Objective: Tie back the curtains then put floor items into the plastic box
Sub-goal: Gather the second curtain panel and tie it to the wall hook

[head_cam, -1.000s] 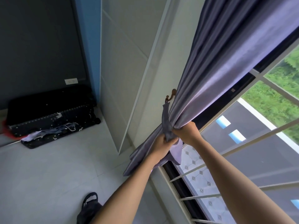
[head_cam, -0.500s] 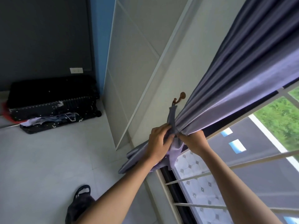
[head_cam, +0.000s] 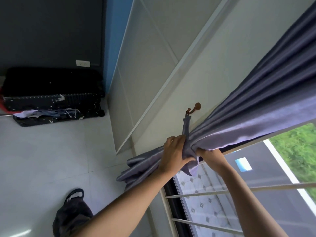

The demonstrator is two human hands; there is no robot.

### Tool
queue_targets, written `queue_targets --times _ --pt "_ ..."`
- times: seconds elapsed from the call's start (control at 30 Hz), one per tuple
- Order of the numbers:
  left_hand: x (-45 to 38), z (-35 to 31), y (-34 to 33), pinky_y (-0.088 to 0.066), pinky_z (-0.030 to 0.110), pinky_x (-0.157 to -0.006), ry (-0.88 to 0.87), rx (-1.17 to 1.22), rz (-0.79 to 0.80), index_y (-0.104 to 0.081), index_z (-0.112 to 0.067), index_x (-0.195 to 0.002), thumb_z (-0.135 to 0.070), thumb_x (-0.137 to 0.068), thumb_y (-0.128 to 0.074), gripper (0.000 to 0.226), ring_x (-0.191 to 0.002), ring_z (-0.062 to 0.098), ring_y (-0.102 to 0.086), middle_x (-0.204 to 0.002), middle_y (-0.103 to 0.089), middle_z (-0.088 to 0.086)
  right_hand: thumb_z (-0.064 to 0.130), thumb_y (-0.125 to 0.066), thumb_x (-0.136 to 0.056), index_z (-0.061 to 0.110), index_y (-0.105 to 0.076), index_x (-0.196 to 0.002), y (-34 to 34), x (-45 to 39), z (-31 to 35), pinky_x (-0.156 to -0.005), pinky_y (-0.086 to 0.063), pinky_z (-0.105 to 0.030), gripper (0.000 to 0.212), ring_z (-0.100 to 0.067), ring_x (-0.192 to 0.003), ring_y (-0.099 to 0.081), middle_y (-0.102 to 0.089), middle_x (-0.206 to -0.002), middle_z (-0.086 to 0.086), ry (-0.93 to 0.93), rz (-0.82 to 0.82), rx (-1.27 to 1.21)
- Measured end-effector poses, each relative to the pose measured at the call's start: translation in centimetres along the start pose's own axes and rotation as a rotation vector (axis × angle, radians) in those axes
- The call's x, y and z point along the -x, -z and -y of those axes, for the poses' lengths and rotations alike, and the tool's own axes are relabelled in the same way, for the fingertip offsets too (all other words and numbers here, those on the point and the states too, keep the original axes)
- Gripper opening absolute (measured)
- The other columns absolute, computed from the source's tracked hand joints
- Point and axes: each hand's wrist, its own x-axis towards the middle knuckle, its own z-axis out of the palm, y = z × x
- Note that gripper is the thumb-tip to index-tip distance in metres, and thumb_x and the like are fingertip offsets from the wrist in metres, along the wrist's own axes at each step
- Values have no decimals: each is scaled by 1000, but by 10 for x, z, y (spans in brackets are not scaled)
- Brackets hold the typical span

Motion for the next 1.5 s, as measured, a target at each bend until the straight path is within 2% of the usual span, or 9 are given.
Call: queue_targets --times 0.23,0.43,0.6,0.73,0.93,1.1,1.3,1.43,1.5 --pt "-1 -3 -5 -48 34 -82 20 -120 -19 -54 -14 -120 -61 -64 -60 73 -101 22 -56 -109 -64 2 7 -60 -81 7 -43 -65 -5 5 -3 -54 -30 -30 23 -18 -56 -35 -42 -57 -9 -28 -54 50" --pt "-7 -4 -6 -46 27 -75 60 -108 -11 -62 -17 -96 -40 -59 -62 44 -88 17 -57 -88 -66 -5 12 -74 -74 5 -66 -82 -1 8 -10 -67 -53 -42 13 -29 -72 -62 -68 -78 -13 -46 -93 -98" --pt "-17 0 -6 -41 21 -68 83 -77 -7 -64 -12 -79 -21 -50 -84 37 -76 17 -59 -74 -66 -3 4 -53 -74 3 -58 -69 6 12 4 -60 -35 -34 7 -18 -63 -41 -53 -65 -13 -35 -11 -62" --pt "-26 2 0 -41 25 -67 104 -56 -17 -62 -11 -73 -18 -54 -85 31 -73 18 -56 -68 -64 -3 -7 -41 -78 21 -71 -86 -7 6 -3 -50 -33 -27 42 -14 -54 -46 -66 -66 2 2 -75 -11" --pt "-27 0 10 -33 26 -64 133 -112 -32 -62 -12 -63 -13 -48 -82 25 -69 21 -56 -57 -63 -4 -3 -54 -84 29 -63 -104 -42 7 -27 -44 -38 -23 38 -10 -56 -50 -65 -97 10 -54 -128 -164" --pt "-33 1 19 -28 27 -67 209 -70 19 -63 -9 -66 -16 -57 -82 22 -72 20 -48 -59 -62 4 20 -63 -90 26 -51 -108 -53 6 -22 -67 -54 -37 22 -15 -70 -61 -68 -88 5 -104 -135 -353" --pt "-42 8 38 -31 29 -65 214 -91 138 -64 -5 -73 -21 -69 -73 19 -77 27 -51 -65 -60 11 16 -68 -85 28 -60 -111 -53 1 -10 -50 -43 -16 30 -10 -66 -61 -67 -87 2 -135 -20 -429" --pt "-51 14 49 -44 31 -61 183 1 228 -66 -1 -74 -25 -68 -77 27 -74 29 -53 -68 -62 18 17 -59 -91 17 -59 -101 -50 -3 -6 -44 -19 -24 9 -10 -42 -31 -46 -58 0 -292 116 -701" --pt "-55 17 52 -39 27 -55 182 51 279 -63 -1 -70 -23 -68 -78 27 -65 28 -50 -65 -60 20 27 -56 -94 9 -57 -84 -51 -6 -9 -49 -12 -28 21 -12 -45 -22 -35 -54 -1 -359 142 -770"
